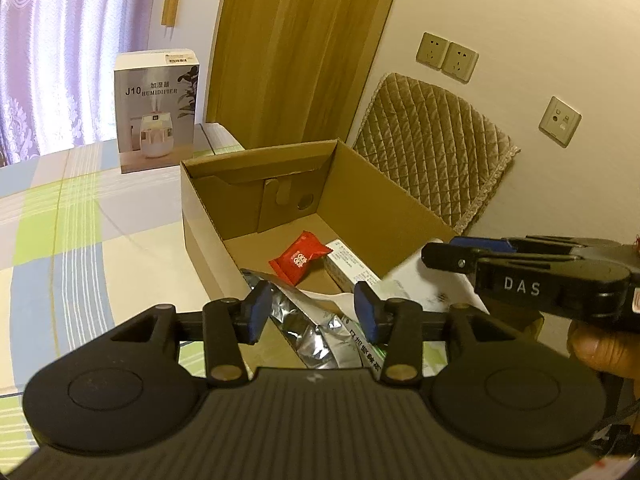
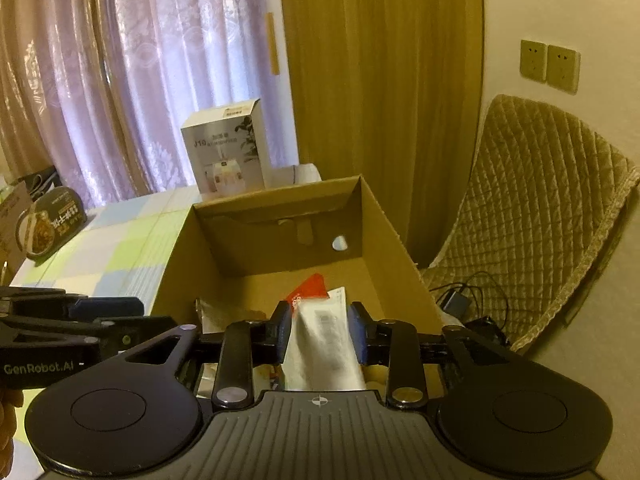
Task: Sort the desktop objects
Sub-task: 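Release the cable from the left tool while the right tool drops the medicine box into the box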
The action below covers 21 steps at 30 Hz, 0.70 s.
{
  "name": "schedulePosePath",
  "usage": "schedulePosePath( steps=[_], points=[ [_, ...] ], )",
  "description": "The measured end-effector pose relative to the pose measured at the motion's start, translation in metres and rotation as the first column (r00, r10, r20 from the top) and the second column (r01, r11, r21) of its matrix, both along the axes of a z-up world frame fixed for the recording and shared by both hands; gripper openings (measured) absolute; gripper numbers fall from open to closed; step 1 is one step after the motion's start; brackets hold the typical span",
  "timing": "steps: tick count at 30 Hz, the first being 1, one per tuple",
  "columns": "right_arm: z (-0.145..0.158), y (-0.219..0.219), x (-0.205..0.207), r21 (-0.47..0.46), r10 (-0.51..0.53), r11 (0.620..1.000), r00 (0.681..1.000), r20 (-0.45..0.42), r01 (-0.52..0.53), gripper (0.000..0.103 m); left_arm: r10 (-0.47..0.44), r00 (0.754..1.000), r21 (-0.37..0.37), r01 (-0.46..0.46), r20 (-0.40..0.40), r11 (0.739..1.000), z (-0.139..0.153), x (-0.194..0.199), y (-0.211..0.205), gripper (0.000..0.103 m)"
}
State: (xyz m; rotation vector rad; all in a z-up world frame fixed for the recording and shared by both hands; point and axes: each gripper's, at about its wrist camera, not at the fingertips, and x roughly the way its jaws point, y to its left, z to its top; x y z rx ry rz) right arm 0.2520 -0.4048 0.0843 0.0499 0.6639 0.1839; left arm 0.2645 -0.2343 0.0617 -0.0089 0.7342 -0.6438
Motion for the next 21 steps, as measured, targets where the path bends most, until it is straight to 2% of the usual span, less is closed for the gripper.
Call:
schedulePosePath(
  steps=[4,6,11,19,21],
  points=[
    [0.0031,-0.0020,0.0005,-0.001,-0.014,1.000,1.000,0.016,0.015,0.032,0.001,1.000,0.003,-0.001,0.001,1.000,-0.0005,-0.0008,0.0006,0.042],
    [0.0035,-0.0029,0.0008,0.000,-0.018,1.000,1.000,0.018,0.018,0.038,0.001,1.000,0.004,-0.001,0.003,1.000,-0.0007,-0.0015,0.0010,0.043],
    [0.0051,-0.0031,-0.0004,-0.005,-0.028,1.000,0.999,0.037,0.028,0.044,-0.001,1.000,0.013,0.001,0.001,1.000,-0.0023,-0.0028,0.0020,0.043],
    [0.0042,0.0006,-0.0025,-0.001,-0.013,1.000,0.999,0.036,0.013,0.048,0.003,1.000,0.019,-0.003,0.006,1.000,-0.0019,-0.0045,0.0038,0.046],
    [0.0037,0.0003,-0.0039,0.005,-0.013,1.000,0.999,0.038,0.013,0.056,0.002,1.000,0.027,-0.002,0.009,1.000,-0.0017,-0.0063,0.0044,0.047]
  ],
)
